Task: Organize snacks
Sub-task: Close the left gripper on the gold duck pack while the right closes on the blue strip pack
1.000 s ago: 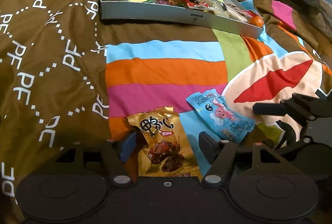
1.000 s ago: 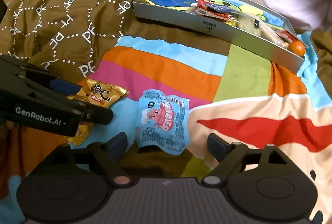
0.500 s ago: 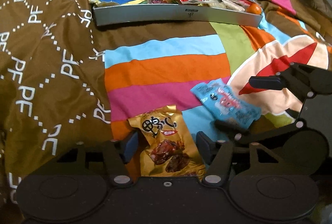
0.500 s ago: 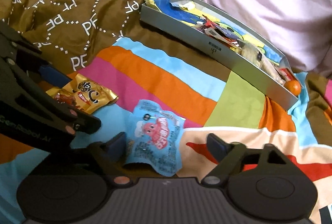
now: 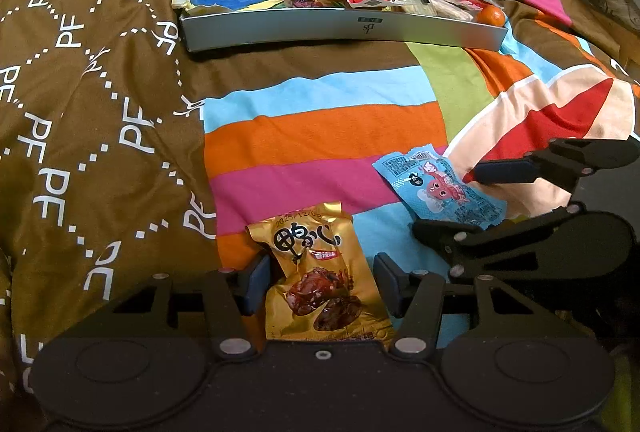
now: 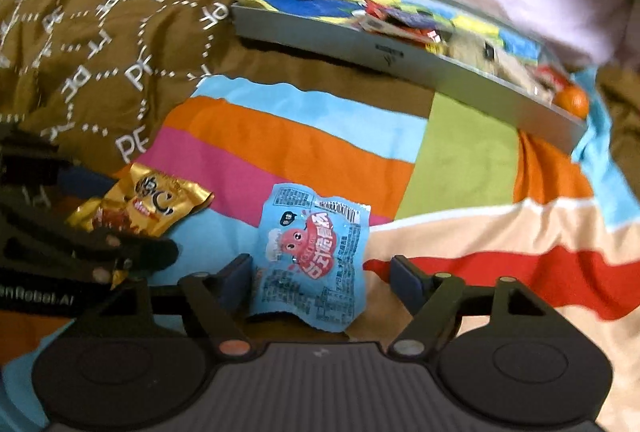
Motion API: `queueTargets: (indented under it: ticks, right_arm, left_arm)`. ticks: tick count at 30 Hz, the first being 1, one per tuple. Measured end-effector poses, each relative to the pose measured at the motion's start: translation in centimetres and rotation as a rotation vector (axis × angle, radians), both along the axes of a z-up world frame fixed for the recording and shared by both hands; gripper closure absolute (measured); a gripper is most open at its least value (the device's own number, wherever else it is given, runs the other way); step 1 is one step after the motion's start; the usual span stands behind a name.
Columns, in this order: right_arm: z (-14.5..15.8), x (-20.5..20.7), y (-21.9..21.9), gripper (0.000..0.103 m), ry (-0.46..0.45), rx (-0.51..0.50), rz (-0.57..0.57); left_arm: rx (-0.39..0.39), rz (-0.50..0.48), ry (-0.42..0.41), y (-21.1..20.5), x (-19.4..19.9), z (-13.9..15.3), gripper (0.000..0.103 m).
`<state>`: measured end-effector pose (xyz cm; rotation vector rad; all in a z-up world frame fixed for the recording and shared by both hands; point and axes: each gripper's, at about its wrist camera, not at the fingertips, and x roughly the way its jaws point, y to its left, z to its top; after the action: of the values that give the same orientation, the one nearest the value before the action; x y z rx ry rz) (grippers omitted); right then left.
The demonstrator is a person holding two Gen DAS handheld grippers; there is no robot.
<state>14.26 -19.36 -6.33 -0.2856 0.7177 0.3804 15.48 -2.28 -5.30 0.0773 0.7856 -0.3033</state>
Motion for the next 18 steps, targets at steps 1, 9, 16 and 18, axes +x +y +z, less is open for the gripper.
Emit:
queueTargets:
  ticks: [1,9,16,18]
  right_arm:
    - [-0.04,0.14,-0.10,0.028,0.008,0.011,0.001]
    - [-0.03,0.14,-0.06,0.039,0.036,0.041,0.005]
    - [0.04,0.02,0.10,0.041,0.035,0.037,0.000]
    - [0.02,0.06,0.11,0.040,0.038,0.042,-0.004]
  left_arm:
    - [-0.001,0.000,0.000,-0.01,0.00,0.01,0.046]
    - [-0.001,-0.002,-0.002,-0.04,-0.05,0.05,0.048]
    - [-0.020,-0.008,-0.003,0.12,-0.07,0.04,0.049]
    - [-0.021,-0.009,-0.002,0.19,-0.04,0.02,0.049]
